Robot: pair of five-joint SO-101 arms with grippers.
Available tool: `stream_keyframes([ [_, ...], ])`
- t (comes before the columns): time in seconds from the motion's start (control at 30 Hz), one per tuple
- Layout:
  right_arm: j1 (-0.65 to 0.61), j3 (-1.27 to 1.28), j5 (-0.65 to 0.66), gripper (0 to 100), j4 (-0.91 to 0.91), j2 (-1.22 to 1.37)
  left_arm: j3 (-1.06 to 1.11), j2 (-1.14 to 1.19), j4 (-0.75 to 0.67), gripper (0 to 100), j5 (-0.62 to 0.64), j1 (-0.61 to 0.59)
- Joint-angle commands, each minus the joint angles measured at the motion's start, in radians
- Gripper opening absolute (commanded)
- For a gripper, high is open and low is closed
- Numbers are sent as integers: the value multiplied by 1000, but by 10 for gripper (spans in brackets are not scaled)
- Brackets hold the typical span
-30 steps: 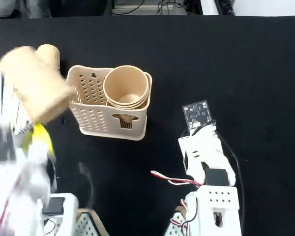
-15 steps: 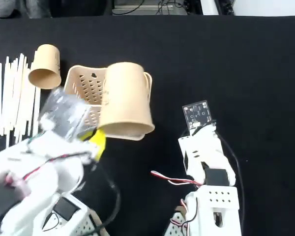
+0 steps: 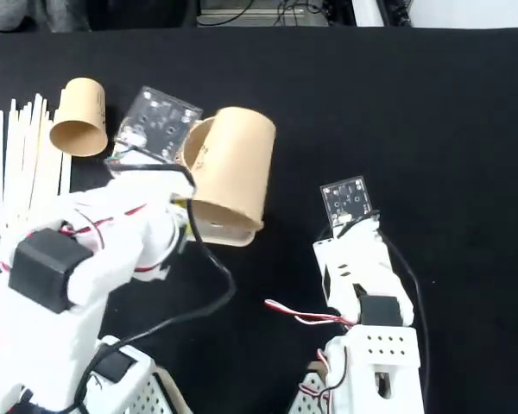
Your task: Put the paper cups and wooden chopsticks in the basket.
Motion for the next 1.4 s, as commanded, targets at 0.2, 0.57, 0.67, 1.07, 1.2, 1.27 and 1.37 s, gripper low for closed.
stream_keyframes([
  [0.2, 0, -2, 8, 43, -21, -4, -47, -11, -21, 34, -2, -41],
  [0.57, 0, -2, 8, 43, -21, -4, -31, -51, 6, 30, -2, -41],
  [0.67, 0, -2, 8, 43, -21, -4, 2, -135, 6, 29, -2, -41],
  [1.07, 0, -2, 8, 43, -21, -4, 446, -657, 8, 29, -80, -50],
  [1.2, 0, -2, 8, 43, -21, -4, 565, -845, 8, 29, -215, -51],
  [1.27, 0, -2, 8, 43, -21, -4, 642, -899, 8, 29, -258, -51],
  [1.37, 0, -2, 8, 42, -21, -4, 662, -888, 5, 29, -276, -61],
])
